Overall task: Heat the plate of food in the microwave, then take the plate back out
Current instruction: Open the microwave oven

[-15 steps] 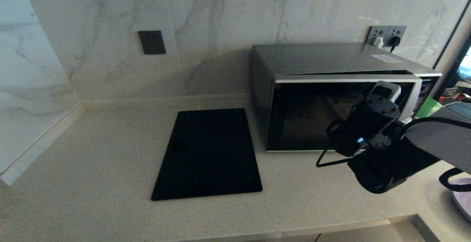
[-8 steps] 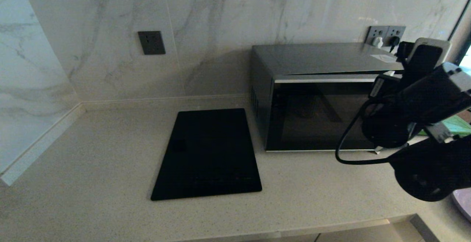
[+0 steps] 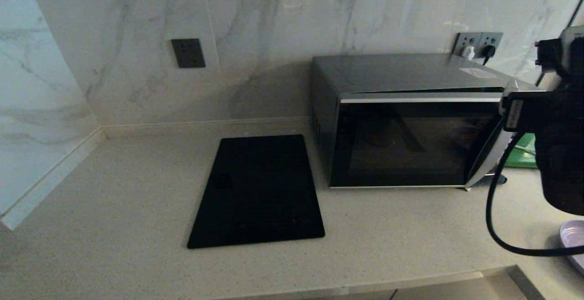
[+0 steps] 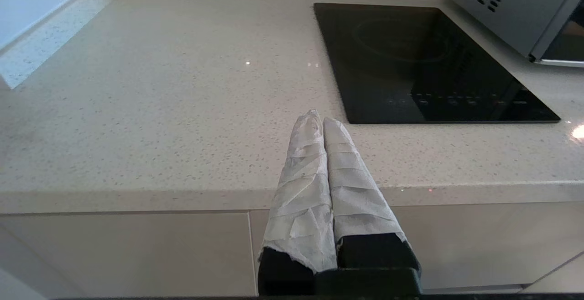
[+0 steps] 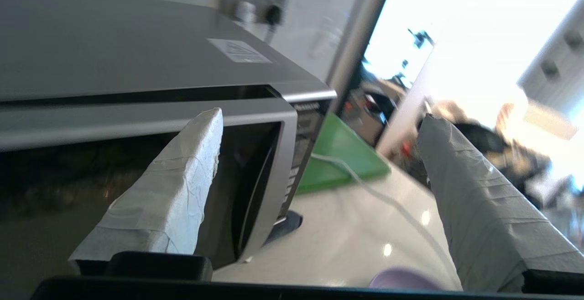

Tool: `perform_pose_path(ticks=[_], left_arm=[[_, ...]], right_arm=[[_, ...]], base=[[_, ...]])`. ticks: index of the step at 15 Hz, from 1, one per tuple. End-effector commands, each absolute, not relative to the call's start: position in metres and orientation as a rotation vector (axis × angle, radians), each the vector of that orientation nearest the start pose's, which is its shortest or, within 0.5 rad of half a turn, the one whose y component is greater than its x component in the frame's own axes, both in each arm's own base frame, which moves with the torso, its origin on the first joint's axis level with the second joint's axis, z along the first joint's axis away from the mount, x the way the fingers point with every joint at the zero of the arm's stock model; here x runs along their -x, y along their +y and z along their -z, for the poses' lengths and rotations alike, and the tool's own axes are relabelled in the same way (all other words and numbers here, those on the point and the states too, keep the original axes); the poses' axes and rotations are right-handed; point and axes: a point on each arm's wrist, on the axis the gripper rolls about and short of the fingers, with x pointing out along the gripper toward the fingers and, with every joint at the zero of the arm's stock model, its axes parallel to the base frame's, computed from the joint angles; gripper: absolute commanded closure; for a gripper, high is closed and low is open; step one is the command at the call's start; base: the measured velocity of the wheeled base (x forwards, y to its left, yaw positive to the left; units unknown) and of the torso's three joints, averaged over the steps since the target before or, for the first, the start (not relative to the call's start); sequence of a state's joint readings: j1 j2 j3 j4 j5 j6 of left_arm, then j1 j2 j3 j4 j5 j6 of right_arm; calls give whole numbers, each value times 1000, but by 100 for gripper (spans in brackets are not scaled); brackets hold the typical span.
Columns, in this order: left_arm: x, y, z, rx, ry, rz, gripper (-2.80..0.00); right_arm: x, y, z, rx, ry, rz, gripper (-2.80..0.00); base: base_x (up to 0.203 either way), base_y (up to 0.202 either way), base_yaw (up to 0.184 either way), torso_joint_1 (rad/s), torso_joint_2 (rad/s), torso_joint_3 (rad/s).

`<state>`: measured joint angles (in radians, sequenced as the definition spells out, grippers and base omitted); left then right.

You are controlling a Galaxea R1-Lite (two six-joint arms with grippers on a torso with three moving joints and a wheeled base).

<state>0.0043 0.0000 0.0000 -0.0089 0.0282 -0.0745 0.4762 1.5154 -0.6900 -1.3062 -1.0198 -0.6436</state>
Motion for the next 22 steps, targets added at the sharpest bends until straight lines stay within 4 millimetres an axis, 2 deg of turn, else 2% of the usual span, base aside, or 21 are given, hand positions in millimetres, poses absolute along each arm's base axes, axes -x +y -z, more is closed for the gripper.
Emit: perform_pose_path(ticks=[1,5,8,11,12,14,18,22], left_arm=[[23,1,-76,75,-9,-33,0],[23,1,-76,75,-9,-33,0],[23,1,-76,75,-9,-33,0],[23,1,-76,75,-9,-33,0],[23,1,-76,75,-9,-33,0],[23,1,-76,75,-9,-33,0],[23,1,-76,75,-9,-33,0],[23,1,-76,75,-9,-33,0]], right_arm=[[-192,78,-276,332,-179,568,-280],[-186,75,-255,397,-123,519,-280],[-181,73,-261,402,-119,518,-280],[-167,66,-270,451,-57,498,-280],[-162,63,-274,460,-40,490,0],[-159,61,-280,466,-27,482,0],[-169,46,-289,502,47,486,0],[-175,11,-330,400,111,462,0]], base=[[0,0,0,0,0,0],[0,0,0,0,0,0],[0,0,0,0,0,0],[0,0,0,0,0,0],[0,0,0,0,0,0],[0,0,0,0,0,0],[0,0,0,0,0,0],[0,0,0,0,0,0]])
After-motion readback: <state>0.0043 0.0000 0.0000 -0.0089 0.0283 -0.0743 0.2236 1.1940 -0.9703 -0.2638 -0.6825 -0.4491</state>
